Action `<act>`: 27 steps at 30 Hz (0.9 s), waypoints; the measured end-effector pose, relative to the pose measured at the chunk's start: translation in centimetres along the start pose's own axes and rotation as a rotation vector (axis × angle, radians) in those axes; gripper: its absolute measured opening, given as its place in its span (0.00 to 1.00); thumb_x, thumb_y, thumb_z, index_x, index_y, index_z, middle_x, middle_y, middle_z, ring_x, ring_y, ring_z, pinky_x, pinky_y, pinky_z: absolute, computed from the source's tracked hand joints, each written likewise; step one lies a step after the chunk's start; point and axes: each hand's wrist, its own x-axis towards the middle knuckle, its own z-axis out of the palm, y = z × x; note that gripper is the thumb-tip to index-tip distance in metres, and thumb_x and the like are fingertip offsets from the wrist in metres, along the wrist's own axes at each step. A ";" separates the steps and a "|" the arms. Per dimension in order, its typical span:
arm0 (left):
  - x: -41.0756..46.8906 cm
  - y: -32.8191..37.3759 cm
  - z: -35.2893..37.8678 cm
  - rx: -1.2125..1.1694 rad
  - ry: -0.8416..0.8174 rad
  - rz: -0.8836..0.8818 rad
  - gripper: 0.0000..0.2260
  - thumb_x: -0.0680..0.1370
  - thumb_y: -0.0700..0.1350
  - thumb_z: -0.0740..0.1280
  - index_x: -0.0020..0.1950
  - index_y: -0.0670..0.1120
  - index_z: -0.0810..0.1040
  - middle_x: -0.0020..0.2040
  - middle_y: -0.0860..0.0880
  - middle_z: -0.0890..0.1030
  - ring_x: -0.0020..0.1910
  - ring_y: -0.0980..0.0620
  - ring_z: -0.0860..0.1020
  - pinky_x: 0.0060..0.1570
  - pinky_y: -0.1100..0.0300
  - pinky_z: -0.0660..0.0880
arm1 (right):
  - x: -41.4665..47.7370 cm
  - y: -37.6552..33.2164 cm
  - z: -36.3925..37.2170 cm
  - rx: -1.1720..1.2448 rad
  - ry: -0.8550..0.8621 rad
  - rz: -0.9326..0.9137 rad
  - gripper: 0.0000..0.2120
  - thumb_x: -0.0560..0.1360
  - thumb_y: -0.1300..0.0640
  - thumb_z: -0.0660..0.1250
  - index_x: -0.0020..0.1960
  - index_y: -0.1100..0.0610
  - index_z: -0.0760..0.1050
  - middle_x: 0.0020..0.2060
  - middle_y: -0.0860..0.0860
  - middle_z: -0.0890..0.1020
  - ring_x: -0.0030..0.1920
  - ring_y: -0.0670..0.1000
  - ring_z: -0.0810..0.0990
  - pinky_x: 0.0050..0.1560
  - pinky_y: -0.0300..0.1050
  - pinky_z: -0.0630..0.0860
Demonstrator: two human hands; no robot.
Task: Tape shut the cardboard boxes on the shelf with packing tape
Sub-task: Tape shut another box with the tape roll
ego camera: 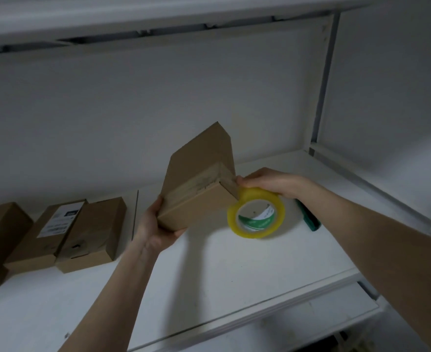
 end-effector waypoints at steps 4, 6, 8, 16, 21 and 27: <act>1.5 -1.5 -0.5 0.071 -0.036 -0.107 0.20 0.79 0.59 0.60 0.57 0.43 0.75 0.51 0.40 0.79 0.49 0.42 0.78 0.38 0.44 0.81 | -0.1 -0.6 0.5 0.200 -0.020 -0.032 0.20 0.75 0.43 0.67 0.51 0.61 0.82 0.42 0.56 0.85 0.43 0.53 0.83 0.53 0.48 0.80; 2.0 -2.5 -0.3 0.215 -0.022 -0.115 0.19 0.80 0.57 0.58 0.57 0.43 0.75 0.51 0.42 0.78 0.49 0.43 0.77 0.40 0.47 0.80 | 0.0 -1.5 0.1 0.232 0.016 -0.045 0.17 0.76 0.44 0.68 0.43 0.58 0.81 0.34 0.52 0.83 0.35 0.49 0.81 0.43 0.44 0.79; 2.1 -3.4 0.4 0.484 0.089 0.011 0.15 0.82 0.52 0.56 0.56 0.44 0.75 0.48 0.44 0.79 0.46 0.46 0.77 0.45 0.49 0.76 | 0.3 -2.7 -0.3 0.131 0.063 -0.022 0.18 0.74 0.42 0.70 0.37 0.56 0.79 0.32 0.52 0.81 0.33 0.49 0.79 0.40 0.43 0.77; -0.1 -2.7 4.7 0.717 0.024 0.255 0.20 0.81 0.62 0.52 0.53 0.51 0.77 0.51 0.48 0.81 0.51 0.49 0.77 0.57 0.52 0.72 | 1.7 -3.8 2.0 -0.174 0.094 0.052 0.23 0.69 0.38 0.73 0.49 0.57 0.83 0.43 0.52 0.84 0.42 0.50 0.82 0.44 0.42 0.78; -0.4 -0.4 6.2 1.406 -0.084 0.686 0.31 0.70 0.58 0.73 0.70 0.57 0.66 0.63 0.53 0.73 0.61 0.53 0.74 0.54 0.62 0.71 | 2.3 -5.1 3.3 -0.350 0.108 -0.017 0.21 0.72 0.38 0.70 0.46 0.58 0.80 0.39 0.52 0.81 0.41 0.52 0.80 0.41 0.44 0.74; 0.1 0.0 6.3 1.910 0.005 0.631 0.46 0.67 0.53 0.75 0.78 0.53 0.52 0.69 0.41 0.65 0.65 0.42 0.70 0.56 0.56 0.70 | 2.1 -5.2 3.2 -0.343 0.086 -0.020 0.22 0.70 0.35 0.69 0.45 0.55 0.79 0.40 0.52 0.82 0.41 0.51 0.80 0.45 0.46 0.76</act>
